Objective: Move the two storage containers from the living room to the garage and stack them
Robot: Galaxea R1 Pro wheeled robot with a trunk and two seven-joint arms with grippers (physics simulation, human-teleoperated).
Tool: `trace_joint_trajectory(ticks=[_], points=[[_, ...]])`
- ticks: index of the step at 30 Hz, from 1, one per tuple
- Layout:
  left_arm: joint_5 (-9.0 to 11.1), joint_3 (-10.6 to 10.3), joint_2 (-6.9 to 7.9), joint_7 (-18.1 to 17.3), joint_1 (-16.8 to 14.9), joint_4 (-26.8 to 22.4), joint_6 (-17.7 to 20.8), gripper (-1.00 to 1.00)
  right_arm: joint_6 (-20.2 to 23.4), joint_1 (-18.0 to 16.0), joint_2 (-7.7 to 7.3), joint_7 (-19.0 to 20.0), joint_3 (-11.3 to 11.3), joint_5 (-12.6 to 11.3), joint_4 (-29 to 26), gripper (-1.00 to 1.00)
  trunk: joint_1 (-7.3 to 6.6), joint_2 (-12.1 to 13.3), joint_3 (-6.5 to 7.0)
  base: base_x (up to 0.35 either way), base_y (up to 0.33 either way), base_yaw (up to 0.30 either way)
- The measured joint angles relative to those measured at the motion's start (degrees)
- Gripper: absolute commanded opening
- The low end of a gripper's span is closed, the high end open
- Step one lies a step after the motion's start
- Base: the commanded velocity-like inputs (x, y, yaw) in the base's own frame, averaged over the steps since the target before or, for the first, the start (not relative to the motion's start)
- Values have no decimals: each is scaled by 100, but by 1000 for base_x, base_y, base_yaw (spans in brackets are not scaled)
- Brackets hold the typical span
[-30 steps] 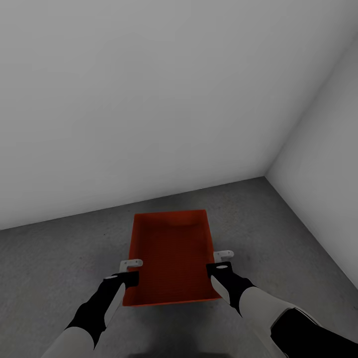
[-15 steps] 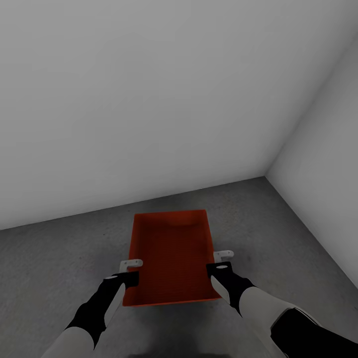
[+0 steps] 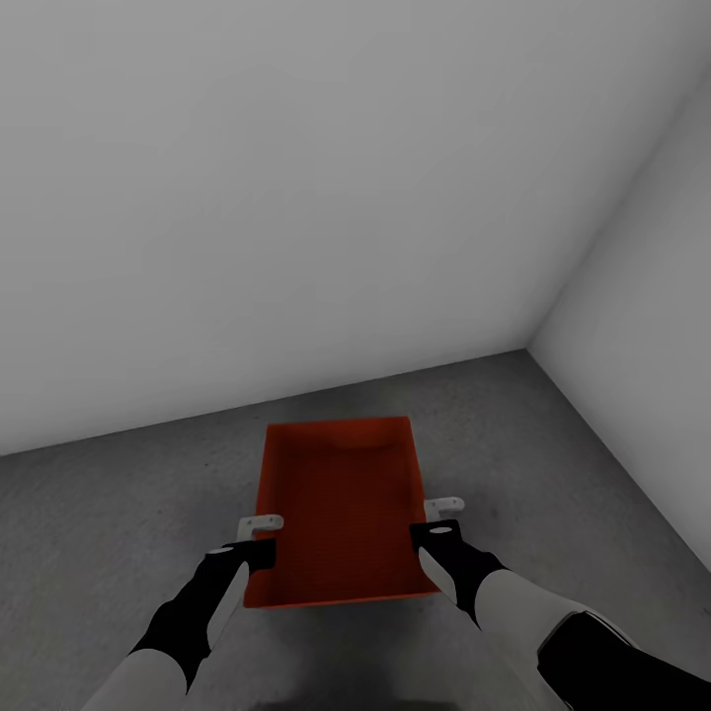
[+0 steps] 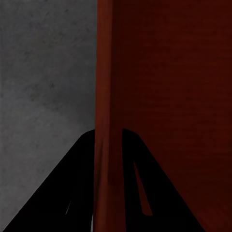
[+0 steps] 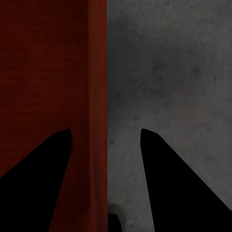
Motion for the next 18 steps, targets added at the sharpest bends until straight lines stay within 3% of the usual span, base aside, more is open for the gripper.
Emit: trace_joint_trajectory(ticks=[18], points=[[9, -5, 2, 3, 0, 0, -2, -100, 0, 0, 1, 0, -3, 6, -1, -100, 0, 0, -88, 0, 0, 0]])
